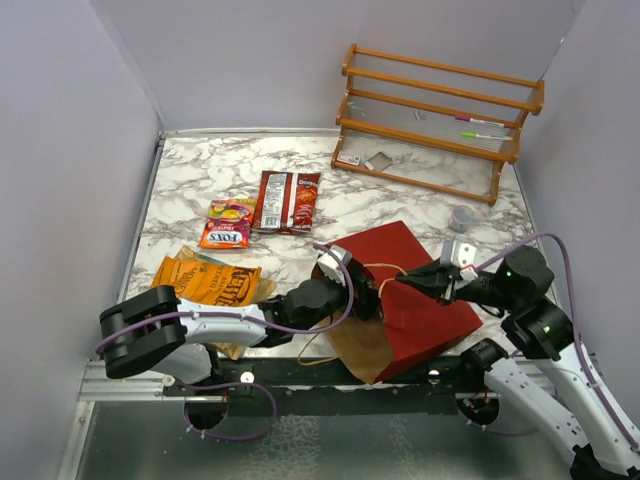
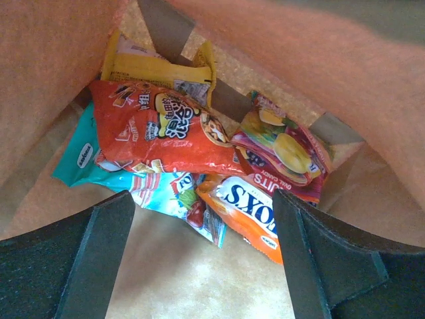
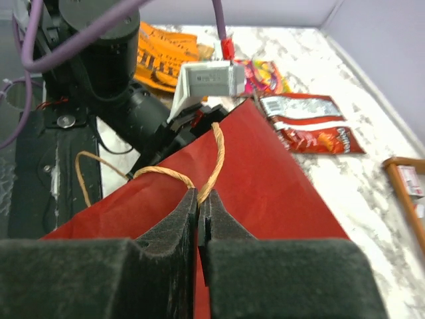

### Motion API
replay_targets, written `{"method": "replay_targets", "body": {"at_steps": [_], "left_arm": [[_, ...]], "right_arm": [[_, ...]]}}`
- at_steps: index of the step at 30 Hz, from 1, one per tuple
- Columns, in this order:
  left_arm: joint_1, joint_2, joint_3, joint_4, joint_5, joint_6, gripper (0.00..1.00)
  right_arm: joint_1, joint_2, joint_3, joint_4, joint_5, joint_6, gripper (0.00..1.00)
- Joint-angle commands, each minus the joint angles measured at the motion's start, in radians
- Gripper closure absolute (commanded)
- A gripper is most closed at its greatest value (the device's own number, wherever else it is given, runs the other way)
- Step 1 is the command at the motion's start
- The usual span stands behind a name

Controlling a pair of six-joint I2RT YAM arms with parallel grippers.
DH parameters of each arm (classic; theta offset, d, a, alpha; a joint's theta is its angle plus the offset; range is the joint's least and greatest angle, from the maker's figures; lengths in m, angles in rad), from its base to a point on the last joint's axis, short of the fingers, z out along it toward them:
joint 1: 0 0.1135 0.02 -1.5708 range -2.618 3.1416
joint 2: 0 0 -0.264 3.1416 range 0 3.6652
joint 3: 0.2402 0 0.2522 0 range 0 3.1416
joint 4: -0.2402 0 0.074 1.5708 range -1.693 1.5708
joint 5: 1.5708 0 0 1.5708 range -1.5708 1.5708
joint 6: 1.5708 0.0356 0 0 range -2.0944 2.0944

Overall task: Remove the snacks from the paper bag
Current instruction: Take out the snack from the paper bag.

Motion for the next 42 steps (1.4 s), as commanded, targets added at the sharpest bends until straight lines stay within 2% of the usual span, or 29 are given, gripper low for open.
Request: {"method": "replay_targets", "body": {"at_steps": [1, 6, 15, 19, 21, 23, 26, 29, 32, 42], "left_arm": [[-0.007, 0.031, 0.052, -0.034, -0.087, 0.007, 0.14], [-0.007, 0.099, 0.095, -0.074, -0.201, 0.017, 0.16], [-0.005, 0.267, 0.228, -0.113, -0.358, 0.062, 0.10], [0.003, 0.329, 0.288, -0.105, -0.375, 0.111, 0.09], [0.010, 0.330, 0.285, -0.045, -0.354, 0.147, 0.15], [0.013, 0.359, 0.285, 0.013, -0.338, 0.179, 0.26], [0.015, 0.358, 0.296, 0.011, -0.307, 0.197, 0.53], [0.015, 0.343, 0.270, 0.003, -0.257, 0.188, 0.66], [0.015, 0.262, 0.236, -0.021, -0.217, 0.173, 0.79], [0.015, -0.099, 0.098, -0.186, -0.045, 0.182, 0.96]], "right_arm": [[0.002, -0.073, -0.009, 0.077, 0.081, 0.016, 0.98], [0.002, -0.102, -0.011, 0.094, 0.149, 0.016, 0.98], [0.002, -0.098, -0.006, 0.105, 0.123, 0.005, 0.98], [0.002, -0.093, -0.006, 0.084, 0.115, -0.012, 0.98], [0.002, -0.095, -0.006, 0.074, 0.117, -0.019, 0.98], [0.002, -0.100, -0.007, 0.066, 0.122, -0.024, 0.98], [0.002, -0.104, -0.006, 0.065, 0.143, -0.034, 0.98], [0.002, -0.104, -0.003, 0.077, 0.175, -0.042, 0.98], [0.002, -0.099, -0.014, 0.118, 0.221, -0.038, 0.98], [0.002, -0.101, -0.097, 0.266, 0.329, -0.008, 0.98]]}}
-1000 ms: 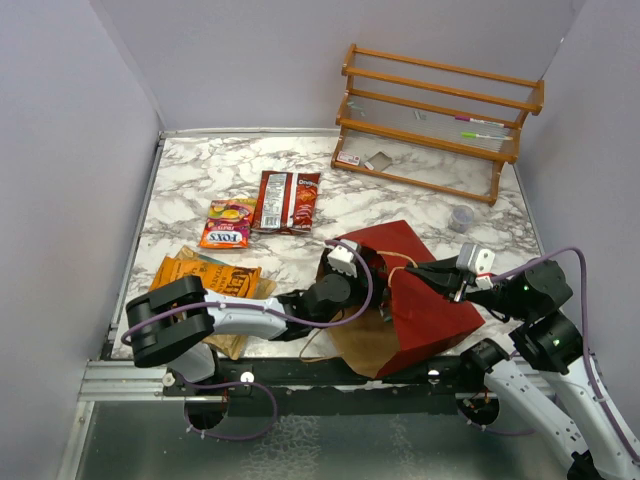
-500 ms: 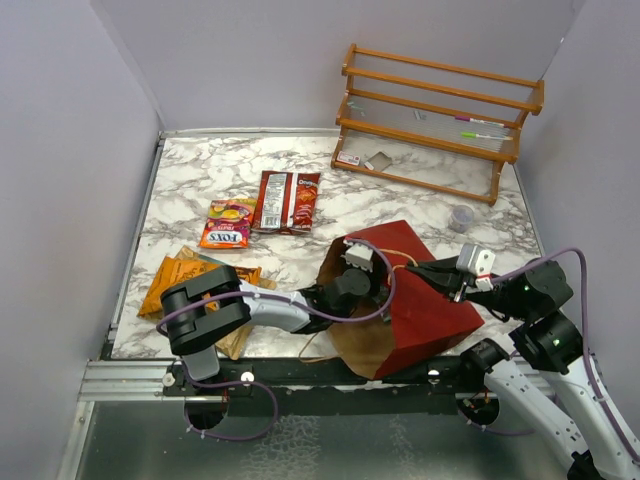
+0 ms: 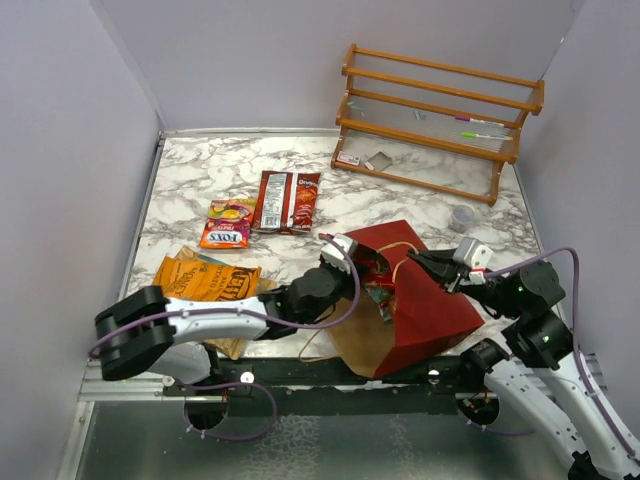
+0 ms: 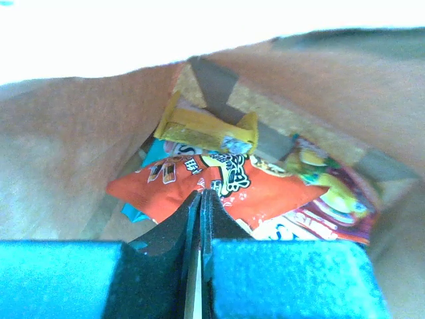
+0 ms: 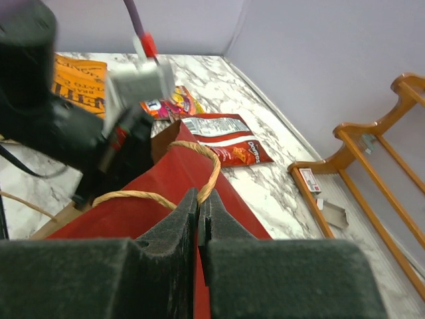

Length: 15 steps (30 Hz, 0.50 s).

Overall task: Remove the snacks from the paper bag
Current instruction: Take out the snack from the paper bag.

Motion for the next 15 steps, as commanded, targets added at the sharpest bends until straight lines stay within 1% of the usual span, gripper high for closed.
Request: {"method": "replay_targets", "body": {"at_steps": [1, 2, 8, 12, 15], "left_arm": [[0.000, -0.181, -0.050, -0.079, 0.134, 0.023, 0.98], [0.000, -0.220, -0.057, -0.102, 0.153, 0.037, 1.00], [0.000, -0.466, -0.061, -0.286, 0.172, 0.123, 1.00], [0.000, -0.605, 0.002, -0.458, 0.174, 0.235, 1.00], [0.000, -0.688, 0.063, -0.584, 0.143, 0.307, 1.00]], "right_arm": [[0.002, -0.006, -0.043, 0.092, 0.093, 0.019, 0.98], [0.002, -0.007, -0.048, 0.095, 0.101, 0.021, 0.98], [0.002, -0.036, -0.069, 0.098, 0.164, 0.025, 0.98], [0.002, -0.068, -0.086, 0.108, 0.213, 0.036, 0.98], [0.001, -0.088, -0.095, 0.115, 0.225, 0.036, 0.98]]}}
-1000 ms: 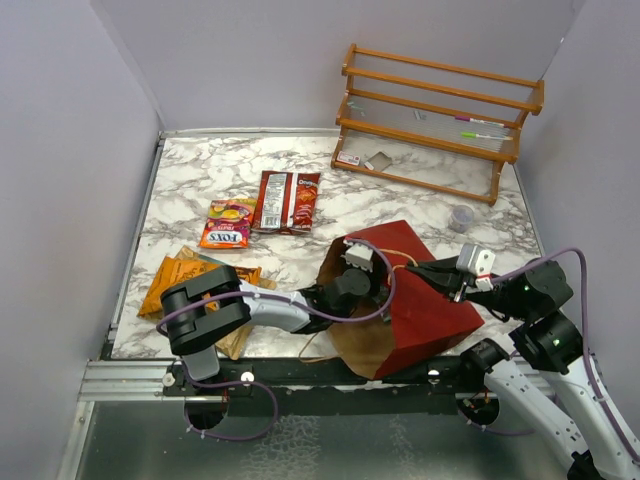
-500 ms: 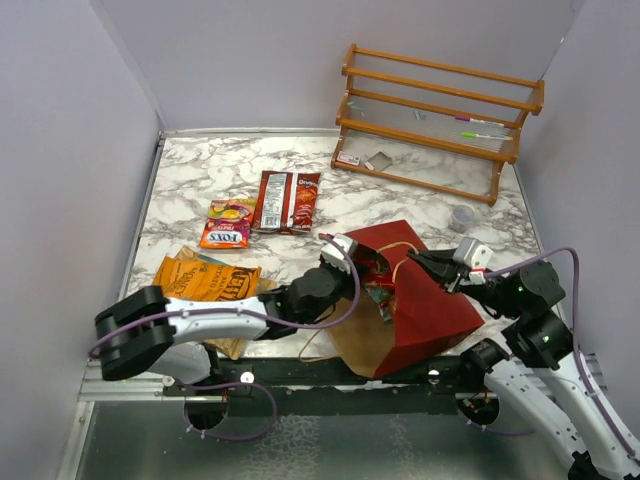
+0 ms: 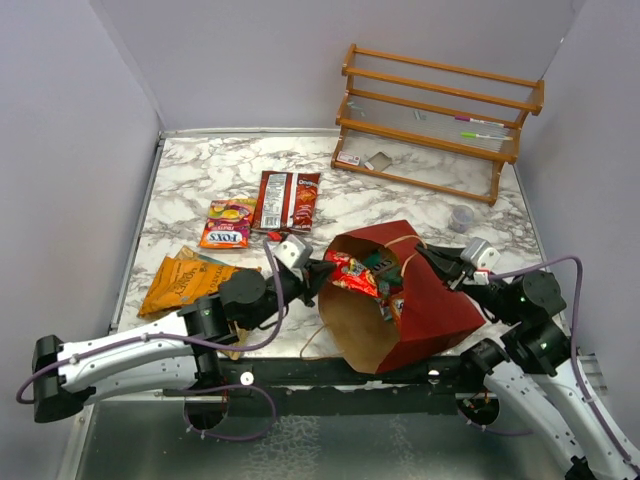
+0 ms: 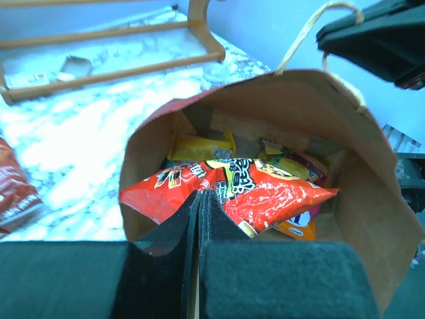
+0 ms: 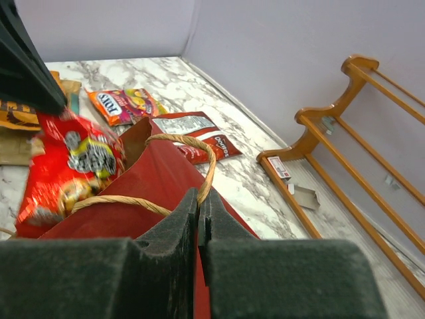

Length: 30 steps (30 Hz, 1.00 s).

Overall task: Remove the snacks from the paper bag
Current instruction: Take out the snack from the paper bag, then place the snack at the center of the board.

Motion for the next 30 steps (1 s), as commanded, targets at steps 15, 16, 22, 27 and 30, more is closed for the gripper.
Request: {"method": "replay_targets", "body": {"at_steps": [15, 16, 22, 27, 30], "left_arm": [[0.001, -0.204, 0.284, -0.350, -0.489, 0.353, 1.00], [0.000, -0.186, 0.276, -0.334, -0.555, 0.369, 1.00], [0.021, -0.143, 0.167, -0.112, -0.744, 0.450, 1.00], [0.178, -0.123, 0.092, 0.050, -0.603, 0.469, 1.00], [0.350, -0.051, 0.106, 0.026, -0.453, 0.381, 1.00]], "right_arm": [[0.002, -0.031, -0.030, 0.053, 0.068, 0.001, 0.98], [0.002, -0.032, -0.031, 0.052, 0.068, 0.000, 0.98], [0.001, -0.050, -0.040, 0.058, 0.071, 0.001, 0.98], [0.002, -0.061, -0.043, 0.063, 0.067, 0.002, 0.98], [0.001, -0.076, -0.050, 0.070, 0.061, 0.007, 0.98]]}}
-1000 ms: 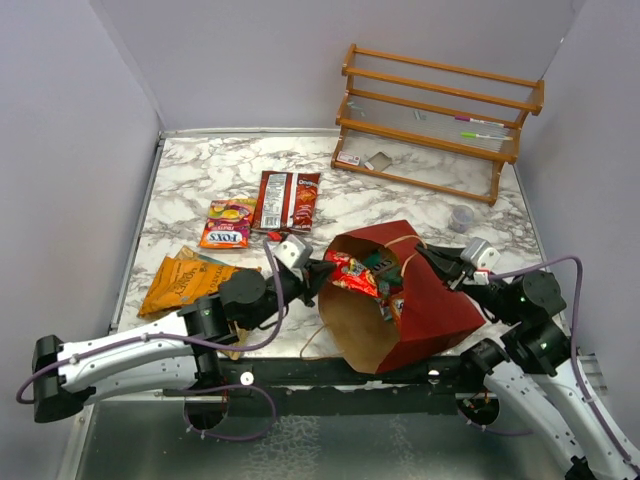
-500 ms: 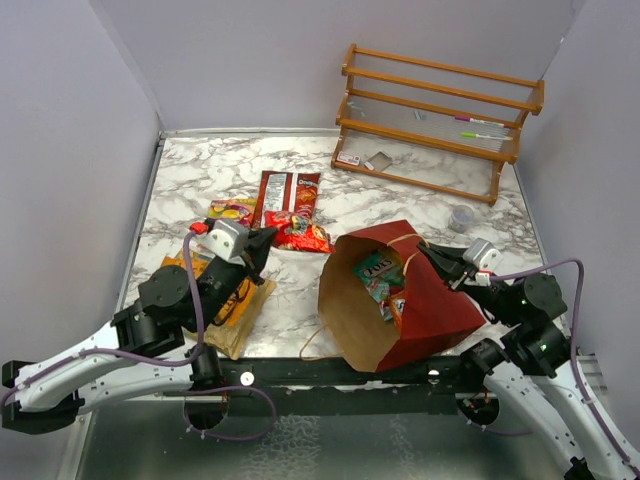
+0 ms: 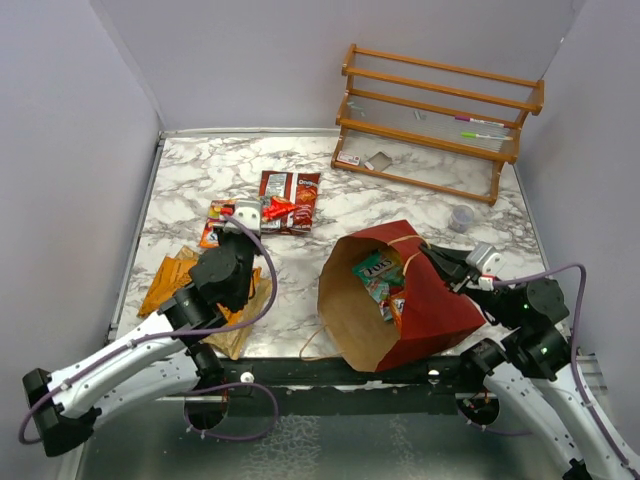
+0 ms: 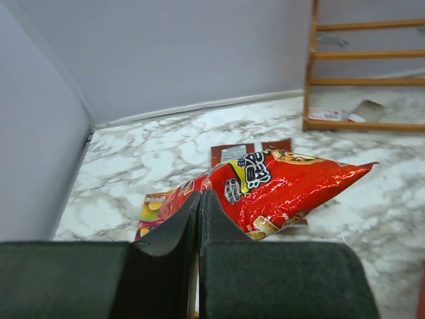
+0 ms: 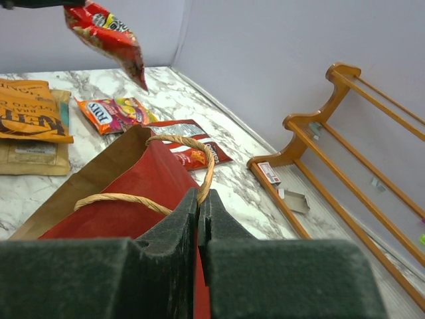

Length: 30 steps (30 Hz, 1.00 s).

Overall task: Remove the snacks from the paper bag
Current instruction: Place the snack at the center of the board.

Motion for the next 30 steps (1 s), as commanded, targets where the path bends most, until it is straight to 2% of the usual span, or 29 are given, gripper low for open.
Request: {"method": "replay_targets", "body": {"at_steps": [1, 5, 9, 13, 16, 19, 25, 30], "left_arm": [[0.231, 0.099, 0.029, 0.104, 0.184, -0.082, 1.00], [0.439, 0.263, 0.058, 0.152, 0.235, -0.192, 1.00], [0.659, 0.450, 0.141, 0.164, 0.293, -0.381, 1.00], [0.781, 0.610, 0.179, 0.254, 0.243, -0.486, 1.00], [0.846, 0.710, 0.201, 0.349, 0.210, -0.490, 1.00], [0.901, 0.801, 0.182, 0.548, 0.237, -0.387, 1.00], [1.051, 0.923, 0.142, 0.693, 0.425, -0.377, 1.00], [1.075, 0.968, 0.102, 0.755, 0.414, -0.352, 1.00]], "right_arm": [[0.002, -0.031, -0.019, 0.041, 0.024, 0.004, 0.98], [0.002, -0.040, -0.018, 0.041, 0.022, 0.001, 0.98], [0.002, -0.044, -0.021, 0.044, 0.024, 0.002, 0.98], [0.002, -0.051, -0.024, 0.049, 0.016, 0.007, 0.98], [0.002, -0.060, -0.025, 0.046, 0.023, 0.009, 0.98], [0.001, -0.072, -0.029, 0.048, 0.035, 0.008, 0.98], [0.002, -0.083, -0.034, 0.049, 0.058, 0.007, 0.98], [0.002, -0.080, -0.034, 0.050, 0.062, 0.007, 0.98]]}}
